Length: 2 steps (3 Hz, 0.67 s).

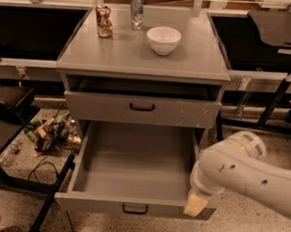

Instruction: Close middle drawer

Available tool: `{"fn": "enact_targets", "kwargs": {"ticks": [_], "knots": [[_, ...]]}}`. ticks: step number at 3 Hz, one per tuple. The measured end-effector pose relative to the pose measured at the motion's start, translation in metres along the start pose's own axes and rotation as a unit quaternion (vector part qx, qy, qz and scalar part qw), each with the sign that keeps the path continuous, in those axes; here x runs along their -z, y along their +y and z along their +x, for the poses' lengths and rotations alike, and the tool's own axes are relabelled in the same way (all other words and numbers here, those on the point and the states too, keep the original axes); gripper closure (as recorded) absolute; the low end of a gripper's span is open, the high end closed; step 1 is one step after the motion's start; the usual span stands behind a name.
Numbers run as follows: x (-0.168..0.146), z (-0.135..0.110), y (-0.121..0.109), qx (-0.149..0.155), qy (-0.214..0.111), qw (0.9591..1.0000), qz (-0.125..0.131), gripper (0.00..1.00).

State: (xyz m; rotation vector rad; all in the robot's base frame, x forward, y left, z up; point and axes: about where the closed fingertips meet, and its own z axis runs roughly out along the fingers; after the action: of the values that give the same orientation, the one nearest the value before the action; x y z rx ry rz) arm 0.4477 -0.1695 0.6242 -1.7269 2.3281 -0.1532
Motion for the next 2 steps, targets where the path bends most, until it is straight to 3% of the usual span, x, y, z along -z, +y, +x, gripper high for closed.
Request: {"fn": "enact_targets", "kwargs": {"ticks": [2], "knots": [[-0.115, 0.034, 0.111, -0.004, 0.003, 0.9982, -0.059, 0.65]]}}
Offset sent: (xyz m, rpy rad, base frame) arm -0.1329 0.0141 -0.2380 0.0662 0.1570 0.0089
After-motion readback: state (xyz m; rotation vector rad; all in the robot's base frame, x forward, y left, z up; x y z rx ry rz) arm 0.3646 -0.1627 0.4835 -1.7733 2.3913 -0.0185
